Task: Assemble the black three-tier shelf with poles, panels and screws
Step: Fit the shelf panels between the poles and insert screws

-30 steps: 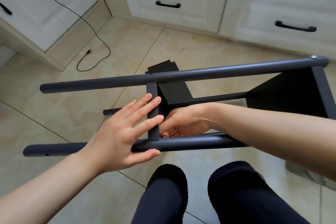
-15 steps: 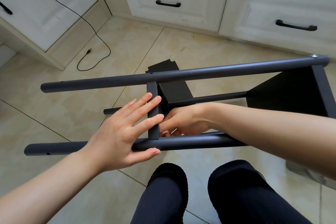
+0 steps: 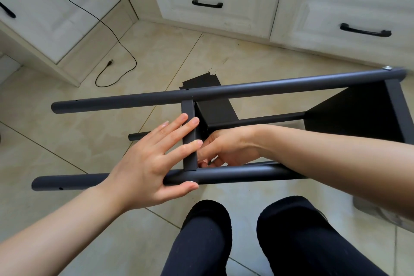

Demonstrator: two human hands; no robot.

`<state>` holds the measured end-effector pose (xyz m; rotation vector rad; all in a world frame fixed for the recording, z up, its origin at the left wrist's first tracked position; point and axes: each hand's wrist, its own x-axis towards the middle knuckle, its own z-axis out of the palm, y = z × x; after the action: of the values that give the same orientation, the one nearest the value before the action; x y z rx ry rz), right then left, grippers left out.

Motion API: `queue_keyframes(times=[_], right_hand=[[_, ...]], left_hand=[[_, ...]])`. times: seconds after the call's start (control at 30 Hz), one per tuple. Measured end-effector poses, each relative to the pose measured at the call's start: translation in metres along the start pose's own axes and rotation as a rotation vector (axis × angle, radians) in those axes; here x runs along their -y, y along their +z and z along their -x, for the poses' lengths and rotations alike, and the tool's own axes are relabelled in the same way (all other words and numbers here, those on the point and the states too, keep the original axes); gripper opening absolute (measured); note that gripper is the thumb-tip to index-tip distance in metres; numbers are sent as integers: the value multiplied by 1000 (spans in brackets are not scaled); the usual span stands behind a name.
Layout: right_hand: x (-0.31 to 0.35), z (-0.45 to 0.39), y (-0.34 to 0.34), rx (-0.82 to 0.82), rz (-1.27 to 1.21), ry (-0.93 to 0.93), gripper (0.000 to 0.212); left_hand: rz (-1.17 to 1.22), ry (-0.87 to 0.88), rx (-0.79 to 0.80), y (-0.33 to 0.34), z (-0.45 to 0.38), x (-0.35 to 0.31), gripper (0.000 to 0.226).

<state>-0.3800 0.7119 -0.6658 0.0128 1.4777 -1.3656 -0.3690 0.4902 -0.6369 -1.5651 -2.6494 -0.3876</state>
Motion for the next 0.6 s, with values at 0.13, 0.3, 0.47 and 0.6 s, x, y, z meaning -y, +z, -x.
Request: queue_keyframes(times=[0.13, 0.3, 0.47, 0.6], right_hand=[[0, 0, -1, 4, 11, 11, 14], [-2, -4, 1, -26, 30, -11, 19], [-2, 2, -5, 21, -2, 9, 14], [-3, -1, -2, -9, 0, 0, 23]], left_hand=[[-3, -4, 1, 0, 0, 0, 66], [-4, -1, 3, 0, 0, 0, 66], [-5, -8, 6, 0, 0, 0, 66], [-7, -11, 10, -1, 0, 0, 66]])
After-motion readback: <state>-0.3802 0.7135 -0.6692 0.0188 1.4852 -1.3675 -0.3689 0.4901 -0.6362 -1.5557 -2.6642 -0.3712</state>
